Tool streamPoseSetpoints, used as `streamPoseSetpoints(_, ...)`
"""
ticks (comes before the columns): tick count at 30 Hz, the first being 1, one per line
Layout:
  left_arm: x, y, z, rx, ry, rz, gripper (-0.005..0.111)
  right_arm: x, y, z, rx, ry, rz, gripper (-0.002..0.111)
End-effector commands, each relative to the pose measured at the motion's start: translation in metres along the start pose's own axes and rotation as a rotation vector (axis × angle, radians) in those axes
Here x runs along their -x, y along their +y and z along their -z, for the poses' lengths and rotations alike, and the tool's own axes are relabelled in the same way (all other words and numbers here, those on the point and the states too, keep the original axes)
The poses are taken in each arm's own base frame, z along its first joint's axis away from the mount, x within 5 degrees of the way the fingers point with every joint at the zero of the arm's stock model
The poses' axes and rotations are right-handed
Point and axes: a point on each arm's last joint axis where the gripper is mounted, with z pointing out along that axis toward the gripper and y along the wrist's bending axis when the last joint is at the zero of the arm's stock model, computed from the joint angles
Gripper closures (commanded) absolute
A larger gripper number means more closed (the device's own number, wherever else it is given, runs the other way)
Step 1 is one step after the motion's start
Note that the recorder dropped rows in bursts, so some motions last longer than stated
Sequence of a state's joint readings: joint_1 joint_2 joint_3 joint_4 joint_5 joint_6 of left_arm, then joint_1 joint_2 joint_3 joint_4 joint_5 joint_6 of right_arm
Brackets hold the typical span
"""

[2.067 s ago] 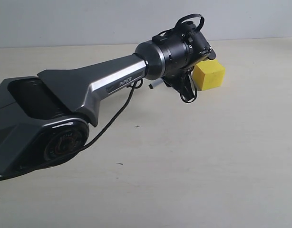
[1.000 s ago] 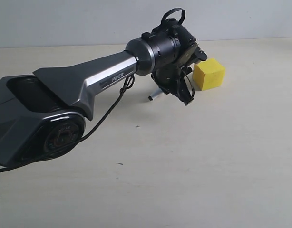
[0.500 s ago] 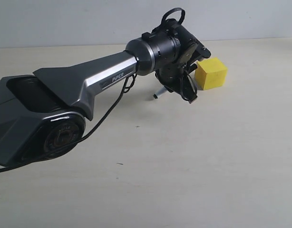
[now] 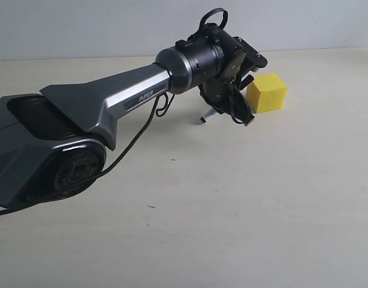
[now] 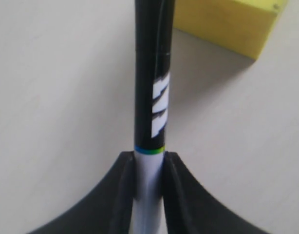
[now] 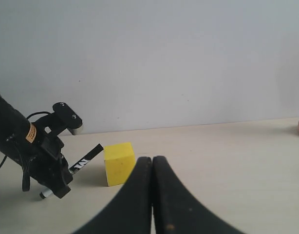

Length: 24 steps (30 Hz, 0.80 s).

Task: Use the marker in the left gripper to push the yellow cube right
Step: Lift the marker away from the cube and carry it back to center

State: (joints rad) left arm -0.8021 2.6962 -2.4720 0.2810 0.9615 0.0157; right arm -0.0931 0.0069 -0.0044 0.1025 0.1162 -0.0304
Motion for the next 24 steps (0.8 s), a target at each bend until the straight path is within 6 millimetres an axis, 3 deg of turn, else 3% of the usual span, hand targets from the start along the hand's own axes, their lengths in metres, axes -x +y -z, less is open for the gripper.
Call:
streamPoseSetpoints(1,0.01,0.009,0.022,0.01,-0.038,0.012,0.107,-0.001,0.0,0.0,-0.006,-0.008,0.005,0.108)
streamPoseSetpoints(6,0.017,0.015,0.051,0.015,-0.036,0.024,0.107,-0.001,0.0,0.0,-0.006,-0.008,0.007,0.108)
streamPoseSetpoints(16,0.023,0.019,0.129,-0.014,-0.03,0.092,0.107,-0.001,0.0,0.0,-0.006,-0.008,0.007,0.108)
streamPoseSetpoints(20,0.012,0.013,0.155,-0.033,-0.072,0.123,0.107,-0.001,0.0,0.0,-0.006,-0.008,0.006,0.108)
streamPoseSetpoints(24,-0.018,0.006,0.171,-0.073,-0.225,0.191,0.107,-0.001,0.0,0.0,-0.006,-0.008,0.006,0.108)
